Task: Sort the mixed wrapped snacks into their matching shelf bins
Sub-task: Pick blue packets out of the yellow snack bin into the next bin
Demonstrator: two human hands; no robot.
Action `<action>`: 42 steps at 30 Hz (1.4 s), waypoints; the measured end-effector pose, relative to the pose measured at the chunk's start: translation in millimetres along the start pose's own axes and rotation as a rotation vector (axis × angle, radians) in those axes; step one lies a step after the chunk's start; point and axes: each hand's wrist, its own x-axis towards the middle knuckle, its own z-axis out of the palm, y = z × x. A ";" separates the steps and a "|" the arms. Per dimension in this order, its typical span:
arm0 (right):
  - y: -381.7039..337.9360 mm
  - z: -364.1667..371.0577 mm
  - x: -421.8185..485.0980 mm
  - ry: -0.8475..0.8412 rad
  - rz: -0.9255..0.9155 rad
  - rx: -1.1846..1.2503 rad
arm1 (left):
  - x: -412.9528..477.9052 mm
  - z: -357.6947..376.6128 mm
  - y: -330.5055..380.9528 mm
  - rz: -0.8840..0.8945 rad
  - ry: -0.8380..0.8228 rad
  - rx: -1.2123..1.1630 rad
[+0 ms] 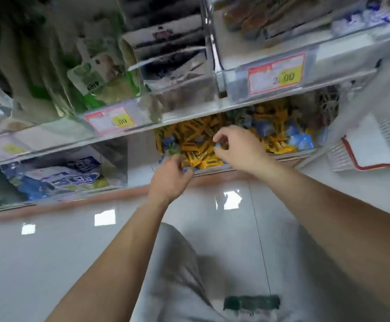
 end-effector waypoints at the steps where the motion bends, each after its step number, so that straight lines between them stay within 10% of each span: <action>1: 8.1 17.7 15.6 0.043 -0.060 -0.066 | 18.1 13.0 -12.8 0.048 0.065 0.029; 8: 38.0 104.7 74.8 0.178 -0.446 -0.492 | 98.4 73.8 -74.7 0.264 0.633 0.232; 18: 37.7 146.1 82.0 -0.108 -0.292 -0.370 | 99.0 80.5 -88.9 0.272 0.518 -0.119; 35: 33.2 100.1 48.3 0.180 -0.389 -0.276 | 81.5 62.6 -65.2 0.315 0.258 0.128; 42: 0.5 94.9 117.9 0.143 -0.414 -0.395 | 61.7 47.8 -88.3 0.273 0.602 -0.056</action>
